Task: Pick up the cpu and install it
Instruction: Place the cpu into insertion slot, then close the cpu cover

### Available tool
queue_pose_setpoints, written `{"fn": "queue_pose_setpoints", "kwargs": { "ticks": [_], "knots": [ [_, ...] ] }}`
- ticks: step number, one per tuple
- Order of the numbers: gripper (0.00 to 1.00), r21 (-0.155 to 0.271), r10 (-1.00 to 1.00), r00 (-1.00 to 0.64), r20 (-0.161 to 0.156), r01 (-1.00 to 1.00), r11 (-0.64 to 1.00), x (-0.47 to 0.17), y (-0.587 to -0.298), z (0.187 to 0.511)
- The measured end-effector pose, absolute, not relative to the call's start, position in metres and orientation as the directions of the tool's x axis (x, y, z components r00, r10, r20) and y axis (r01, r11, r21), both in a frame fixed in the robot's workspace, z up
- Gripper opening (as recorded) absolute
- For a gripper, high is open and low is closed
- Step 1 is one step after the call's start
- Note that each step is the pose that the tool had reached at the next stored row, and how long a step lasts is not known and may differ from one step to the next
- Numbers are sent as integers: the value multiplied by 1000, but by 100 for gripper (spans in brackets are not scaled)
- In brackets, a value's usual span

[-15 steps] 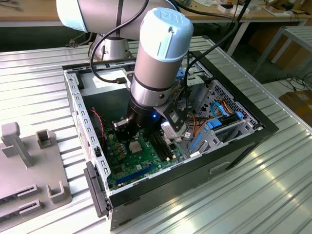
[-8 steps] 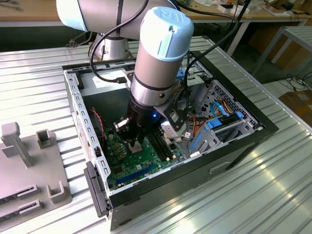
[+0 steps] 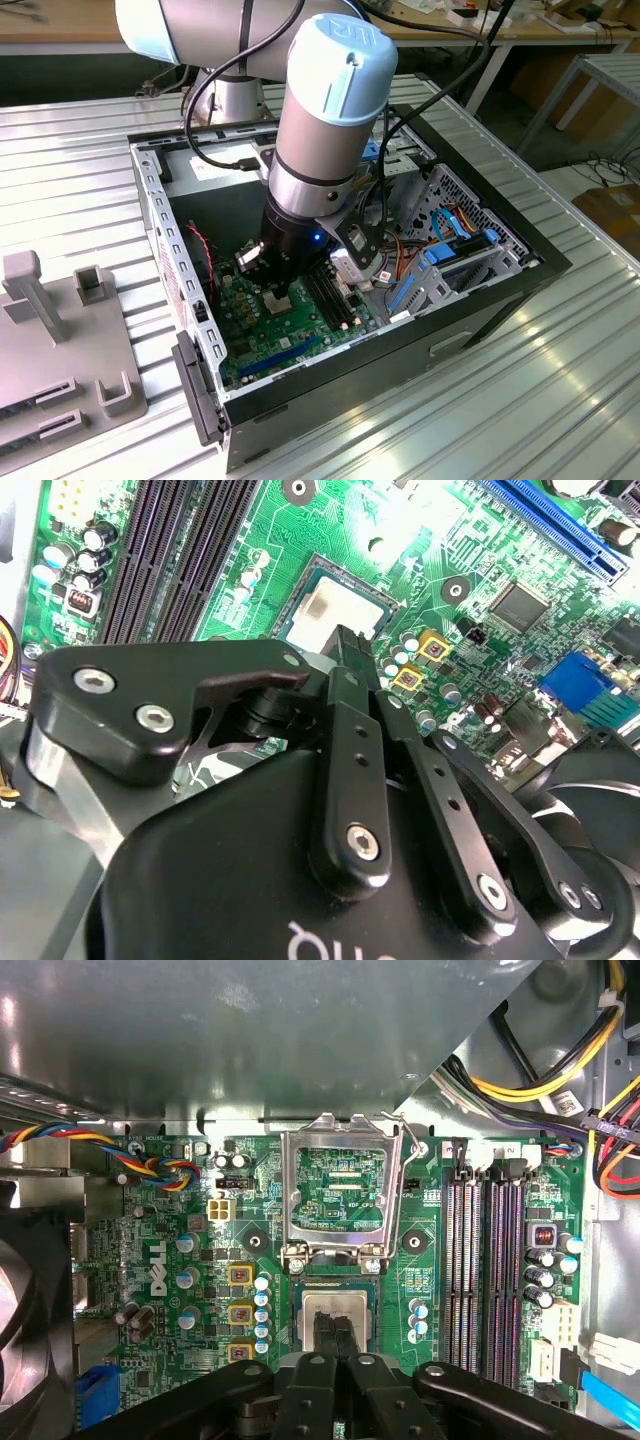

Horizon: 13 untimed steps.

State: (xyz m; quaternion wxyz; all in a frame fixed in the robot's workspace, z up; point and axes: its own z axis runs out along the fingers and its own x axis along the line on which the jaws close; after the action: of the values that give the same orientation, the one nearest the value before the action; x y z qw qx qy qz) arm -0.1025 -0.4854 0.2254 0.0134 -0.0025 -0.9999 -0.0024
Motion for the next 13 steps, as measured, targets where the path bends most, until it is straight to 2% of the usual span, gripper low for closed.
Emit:
{"fn": "queue_pose_setpoints", "kwargs": {
  "ticks": [13],
  "knots": [
    [11, 6, 4, -1000, 27, 4, 1000, -103, -485, 226]
  ]
}}
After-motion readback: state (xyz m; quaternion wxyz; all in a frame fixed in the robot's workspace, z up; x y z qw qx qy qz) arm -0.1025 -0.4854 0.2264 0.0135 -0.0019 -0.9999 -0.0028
